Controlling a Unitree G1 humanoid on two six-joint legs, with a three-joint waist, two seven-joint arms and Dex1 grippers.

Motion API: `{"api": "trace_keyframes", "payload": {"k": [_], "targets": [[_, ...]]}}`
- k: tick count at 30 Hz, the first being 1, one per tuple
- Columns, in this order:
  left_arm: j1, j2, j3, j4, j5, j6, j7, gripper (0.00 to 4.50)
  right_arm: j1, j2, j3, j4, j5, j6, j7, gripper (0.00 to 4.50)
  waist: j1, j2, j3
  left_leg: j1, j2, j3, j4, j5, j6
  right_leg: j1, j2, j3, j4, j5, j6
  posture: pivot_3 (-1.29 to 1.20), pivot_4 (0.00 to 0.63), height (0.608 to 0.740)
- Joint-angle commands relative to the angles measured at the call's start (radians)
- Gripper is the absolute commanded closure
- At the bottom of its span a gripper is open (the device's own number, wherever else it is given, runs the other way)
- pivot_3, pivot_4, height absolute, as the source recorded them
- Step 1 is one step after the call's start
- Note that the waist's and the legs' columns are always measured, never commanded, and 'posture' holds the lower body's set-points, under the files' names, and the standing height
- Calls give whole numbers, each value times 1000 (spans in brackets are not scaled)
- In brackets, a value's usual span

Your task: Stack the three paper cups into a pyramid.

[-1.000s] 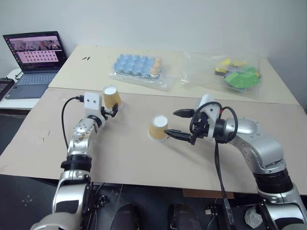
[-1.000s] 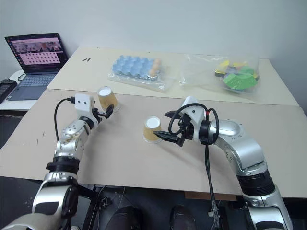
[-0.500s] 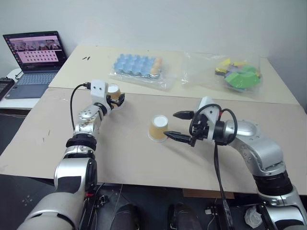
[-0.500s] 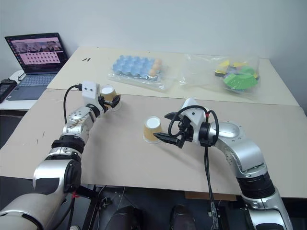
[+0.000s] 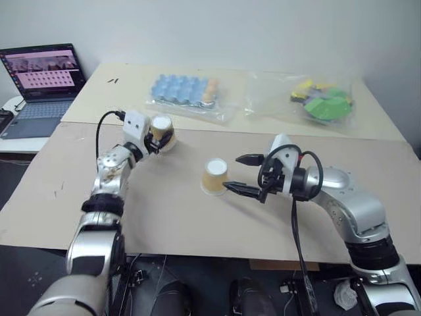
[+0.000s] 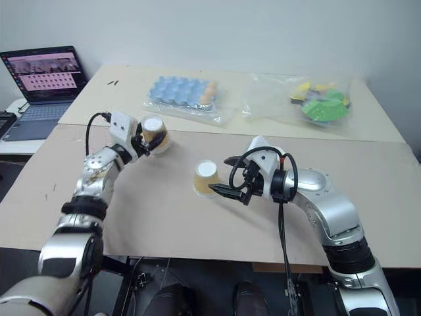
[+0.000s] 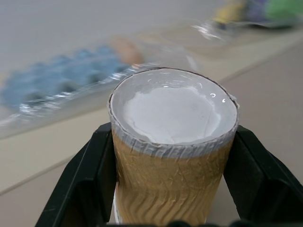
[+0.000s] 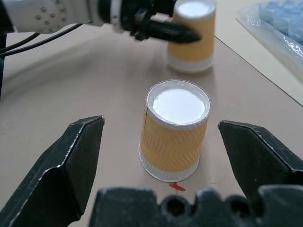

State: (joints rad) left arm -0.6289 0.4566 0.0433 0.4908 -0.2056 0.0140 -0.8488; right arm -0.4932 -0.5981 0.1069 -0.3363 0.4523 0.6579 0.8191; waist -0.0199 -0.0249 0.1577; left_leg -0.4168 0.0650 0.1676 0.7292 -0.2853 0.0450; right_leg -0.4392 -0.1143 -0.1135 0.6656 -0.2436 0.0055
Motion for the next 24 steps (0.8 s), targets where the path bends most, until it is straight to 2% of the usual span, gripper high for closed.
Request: {"api": "trace_keyframes", "payload": {"k": [1,5,9,14,20,24], "targets": [[80,83,-22,-248,-95,158,-152,1402,-3,-4,-25,-31,3,-4,-13,0,2,0,0,0,1,0,0,0,0,0,0,0,0,0,0,0,150,706],[126,131,-42,-325,-112,224,-214,1402,3,-5,-30,-40,11,2,-22,0,10,0,0,1,1,-1,1,1,-1,0,0,1,0,0,0,0,150,706],[53,45,-109,-272,-80,210,-202,1402,17,-11,-46,-55,16,14,-39,0,28,0,0,2,0,-2,2,1,-1,2,-1,1,0,0,0,0,150,706],[-9,-17,-144,-190,-47,174,-191,1402,28,-22,-66,-72,23,31,-52,0,28,0,0,1,-1,-1,2,0,0,1,0,1,-1,0,0,0,150,706],[-27,-30,-153,-177,-46,173,-206,1402,46,-44,-121,-96,38,54,-65,0,22,0,0,1,-1,-1,2,0,0,0,0,1,-1,0,0,0,150,706],[-24,-23,-146,-188,-58,184,-218,301,56,-60,-172,-95,61,65,-68,0,23,0,0,1,0,-1,2,0,0,0,0,1,-1,0,0,0,150,706]]}}
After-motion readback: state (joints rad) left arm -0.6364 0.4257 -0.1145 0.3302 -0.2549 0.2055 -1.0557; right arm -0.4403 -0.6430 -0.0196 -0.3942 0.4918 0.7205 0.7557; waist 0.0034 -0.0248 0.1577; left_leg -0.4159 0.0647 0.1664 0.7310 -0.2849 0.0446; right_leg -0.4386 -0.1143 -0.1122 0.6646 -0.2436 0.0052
